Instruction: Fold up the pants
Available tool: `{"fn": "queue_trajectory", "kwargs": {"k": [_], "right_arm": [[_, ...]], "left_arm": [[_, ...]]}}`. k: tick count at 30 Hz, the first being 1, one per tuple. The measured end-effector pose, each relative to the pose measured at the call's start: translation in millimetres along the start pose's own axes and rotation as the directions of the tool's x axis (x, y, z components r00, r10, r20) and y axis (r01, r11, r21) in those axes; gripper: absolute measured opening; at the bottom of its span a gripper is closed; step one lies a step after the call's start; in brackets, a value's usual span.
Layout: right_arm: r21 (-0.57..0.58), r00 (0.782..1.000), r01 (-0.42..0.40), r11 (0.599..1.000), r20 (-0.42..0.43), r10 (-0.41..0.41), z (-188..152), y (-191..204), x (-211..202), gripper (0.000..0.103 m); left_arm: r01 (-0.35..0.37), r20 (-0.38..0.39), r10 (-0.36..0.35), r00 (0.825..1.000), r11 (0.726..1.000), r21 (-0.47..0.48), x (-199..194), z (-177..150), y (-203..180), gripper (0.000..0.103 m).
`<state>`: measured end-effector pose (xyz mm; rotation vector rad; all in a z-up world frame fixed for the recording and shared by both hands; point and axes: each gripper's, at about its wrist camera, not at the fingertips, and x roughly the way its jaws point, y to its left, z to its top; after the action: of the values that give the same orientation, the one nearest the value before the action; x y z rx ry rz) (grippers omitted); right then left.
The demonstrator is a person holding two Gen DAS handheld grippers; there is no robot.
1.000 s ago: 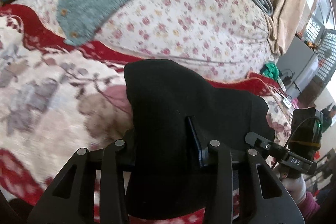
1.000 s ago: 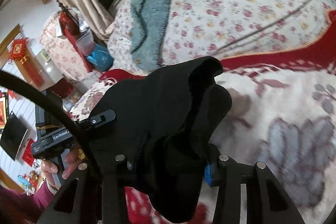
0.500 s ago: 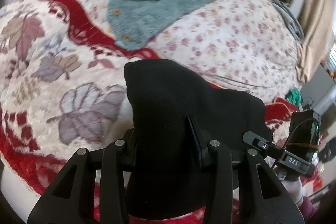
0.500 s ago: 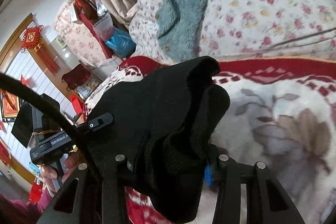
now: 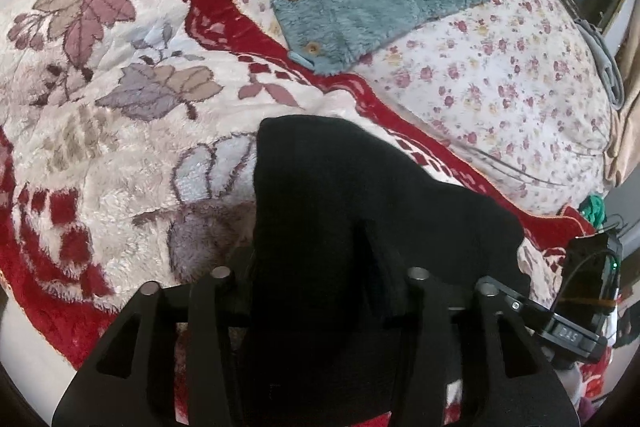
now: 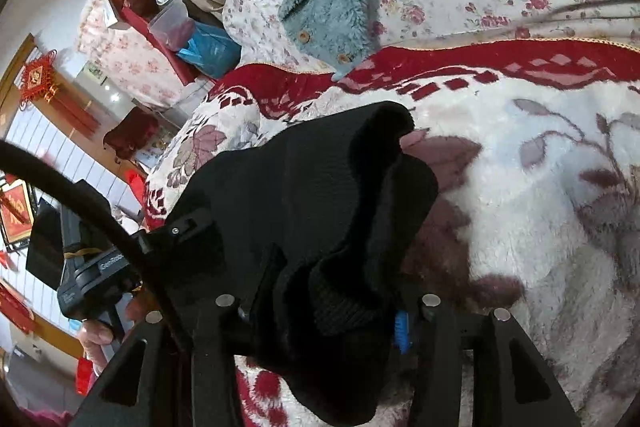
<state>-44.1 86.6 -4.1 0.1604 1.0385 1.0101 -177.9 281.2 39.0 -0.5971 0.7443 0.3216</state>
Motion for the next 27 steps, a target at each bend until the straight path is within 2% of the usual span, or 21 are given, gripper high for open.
{"fn": "queue_trajectory", "kwargs": {"k": [1,2,7,12,15,19,27], "right_arm": [[0.011,1.0,0.003,1.0,-0.015,-0.002,1,-2,0,0.051],[0.023,1.0,-0.001,1.0,-0.023,0.001,1,-4,-1,0.051],[0.014,0.999,0.023,1.0,-0.028,-0.022,0,1,-15,0.051],[-0.031,0.994,0.106,0.994,-0.006,-0.106,-4,14,-30,0.051],[-0.066,0.99,0.142,0.988,0.033,-0.14,-5,22,-43,0.051],[-0.091,0.986,0.152,0.984,0.086,-0.145,-2,32,-61,0.051],[-0.15,0.982,0.174,0.973,0.105,-0.159,-5,54,-61,0.051]], "left_arm": [[-0.012,-0.001,0.012,1.0,1.0,-0.009,0,0,1,0.062],[-0.025,-0.001,0.025,1.0,0.999,-0.026,0,0,3,0.064],[-0.04,-0.004,0.04,0.999,0.998,-0.055,-7,-1,3,0.065],[-0.122,0.038,0.123,0.992,0.992,-0.008,-21,-5,-10,0.065],[-0.136,0.066,0.135,0.989,0.991,0.013,-31,-7,-18,0.065],[-0.157,0.101,0.152,0.983,0.987,0.045,-41,-10,-30,0.065],[-0.194,0.156,0.176,0.972,0.975,0.108,-57,-20,-58,0.065]]}}
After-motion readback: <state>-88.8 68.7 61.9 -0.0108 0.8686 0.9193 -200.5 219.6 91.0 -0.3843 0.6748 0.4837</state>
